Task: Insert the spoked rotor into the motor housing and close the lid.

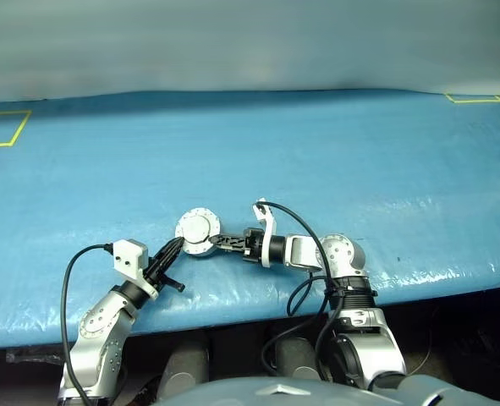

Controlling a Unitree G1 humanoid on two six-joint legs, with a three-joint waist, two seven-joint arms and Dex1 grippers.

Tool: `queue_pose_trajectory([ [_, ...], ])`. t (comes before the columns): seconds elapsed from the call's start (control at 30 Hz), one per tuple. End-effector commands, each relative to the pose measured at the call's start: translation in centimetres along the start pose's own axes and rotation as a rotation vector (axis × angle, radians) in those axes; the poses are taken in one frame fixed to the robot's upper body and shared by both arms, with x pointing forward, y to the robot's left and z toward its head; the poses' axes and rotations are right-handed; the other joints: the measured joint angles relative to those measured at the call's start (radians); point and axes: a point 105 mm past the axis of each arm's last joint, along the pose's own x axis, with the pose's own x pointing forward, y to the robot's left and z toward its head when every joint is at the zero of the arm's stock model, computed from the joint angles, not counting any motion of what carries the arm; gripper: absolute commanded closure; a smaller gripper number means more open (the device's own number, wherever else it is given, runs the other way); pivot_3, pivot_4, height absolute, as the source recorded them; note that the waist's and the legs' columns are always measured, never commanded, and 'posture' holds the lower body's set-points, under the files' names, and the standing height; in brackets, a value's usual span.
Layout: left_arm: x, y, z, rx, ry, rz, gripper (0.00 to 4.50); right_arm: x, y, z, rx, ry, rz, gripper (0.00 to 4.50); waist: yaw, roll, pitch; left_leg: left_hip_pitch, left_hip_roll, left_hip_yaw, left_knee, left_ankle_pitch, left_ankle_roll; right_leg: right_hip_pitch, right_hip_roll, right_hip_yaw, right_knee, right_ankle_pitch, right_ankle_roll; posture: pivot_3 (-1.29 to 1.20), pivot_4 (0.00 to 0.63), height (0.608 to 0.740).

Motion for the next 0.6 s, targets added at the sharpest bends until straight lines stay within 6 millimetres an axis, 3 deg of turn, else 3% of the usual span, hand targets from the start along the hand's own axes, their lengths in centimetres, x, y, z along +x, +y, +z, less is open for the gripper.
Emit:
queue_pose_trajectory([
  [0.03, -0.1, -0.2, 0.0, -0.007, -0.006, -0.005, 4.50, 0.0, 0.1, 0.6, -0.014, -0.021, -0.016, 3.30, -0.001, 0.000, 0.000, 0.000, 0.000, 0.000, 0.000, 0.000, 0.000, 0.000, 0.000, 0.000, 0.000, 0.000, 0.000, 0.00, 0.150, 0.740],
  [0.47, -1.9, 0.9, 3.0, -0.179, -0.191, 0.038, 4.50, -0.6, 2.1, 4.5, 0.091, -0.217, 0.091, 3.30, -0.006, 0.000, 0.001, -0.004, 0.000, 0.000, 0.000, 0.000, 0.000, -0.003, 0.000, 0.000, -0.001, 0.000, 0.000, 0.00, 0.150, 0.740],
  [0.6, -2.3, 1.5, 3.5, -0.262, -0.264, 0.086, 4.50, -0.9, 3.9, 6.0, 0.129, -0.286, 0.197, 3.30, -0.010, 0.000, 0.002, -0.004, 0.000, 0.000, -0.001, 0.000, 0.000, -0.004, 0.000, 0.000, -0.001, 0.000, 0.000, 0.00, 0.150, 0.740],
])
